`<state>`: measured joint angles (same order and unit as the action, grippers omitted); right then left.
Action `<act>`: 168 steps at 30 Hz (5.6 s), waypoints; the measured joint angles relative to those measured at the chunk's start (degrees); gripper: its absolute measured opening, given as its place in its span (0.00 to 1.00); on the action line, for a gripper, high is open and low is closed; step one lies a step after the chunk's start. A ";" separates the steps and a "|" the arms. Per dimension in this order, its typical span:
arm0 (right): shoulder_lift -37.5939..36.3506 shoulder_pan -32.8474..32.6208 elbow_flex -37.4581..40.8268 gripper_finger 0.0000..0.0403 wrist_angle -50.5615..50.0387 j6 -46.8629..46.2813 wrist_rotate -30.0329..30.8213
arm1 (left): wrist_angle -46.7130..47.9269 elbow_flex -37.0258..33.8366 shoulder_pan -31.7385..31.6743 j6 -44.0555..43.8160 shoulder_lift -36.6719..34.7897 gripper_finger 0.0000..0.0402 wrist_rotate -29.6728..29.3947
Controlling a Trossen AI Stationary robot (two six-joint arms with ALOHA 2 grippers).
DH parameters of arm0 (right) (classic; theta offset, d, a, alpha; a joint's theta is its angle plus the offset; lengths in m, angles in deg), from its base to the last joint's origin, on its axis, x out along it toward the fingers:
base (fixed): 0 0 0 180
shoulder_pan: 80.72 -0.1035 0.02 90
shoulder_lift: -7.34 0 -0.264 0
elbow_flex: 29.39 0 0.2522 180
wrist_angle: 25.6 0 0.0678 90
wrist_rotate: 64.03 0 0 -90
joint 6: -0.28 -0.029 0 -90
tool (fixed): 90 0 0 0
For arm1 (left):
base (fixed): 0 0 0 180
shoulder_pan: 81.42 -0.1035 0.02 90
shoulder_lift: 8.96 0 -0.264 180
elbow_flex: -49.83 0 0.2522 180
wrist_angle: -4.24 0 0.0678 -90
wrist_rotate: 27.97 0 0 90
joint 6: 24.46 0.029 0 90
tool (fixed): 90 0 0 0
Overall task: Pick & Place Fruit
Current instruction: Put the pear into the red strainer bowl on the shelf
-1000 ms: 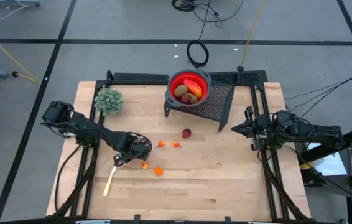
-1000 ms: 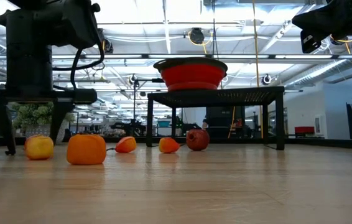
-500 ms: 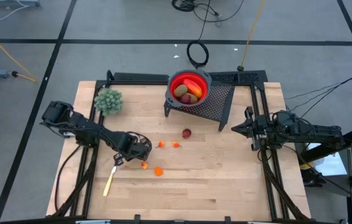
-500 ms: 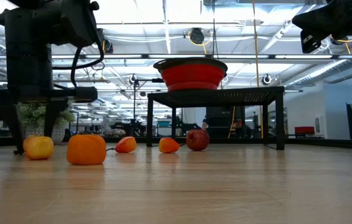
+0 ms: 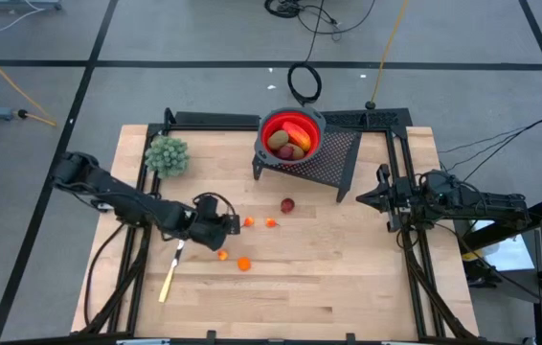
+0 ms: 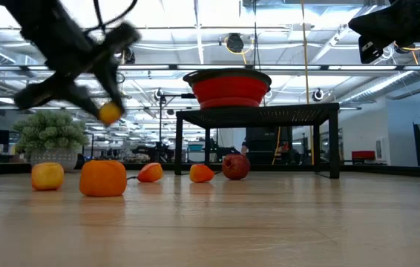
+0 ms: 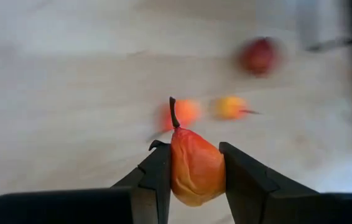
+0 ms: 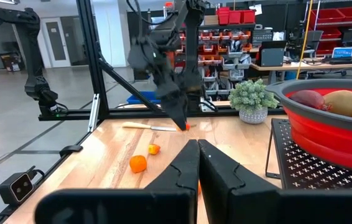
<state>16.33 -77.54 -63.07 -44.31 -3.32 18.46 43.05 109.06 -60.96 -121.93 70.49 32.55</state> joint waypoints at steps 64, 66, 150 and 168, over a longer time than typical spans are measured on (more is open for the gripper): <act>0.02 0.00 -0.02 0.00 -0.04 0.02 0.13 | -94.46 0.11 1.63 91.74 -0.87 0.29 -16.13; 0.00 -0.02 0.00 0.00 -0.04 0.02 0.15 | -92.39 0.14 1.63 93.70 -0.87 0.29 -18.92; 0.02 -0.01 -0.02 0.00 -0.04 -0.17 0.44 | -23.44 25.03 -38.07 85.27 13.21 0.29 20.23; 0.02 0.00 -0.02 0.00 -0.04 -0.20 0.42 | -21.62 25.37 -38.35 86.28 12.49 0.46 20.48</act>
<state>16.35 -77.54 -63.09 -44.35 -3.51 18.88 21.43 134.43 -99.31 -35.66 82.98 53.04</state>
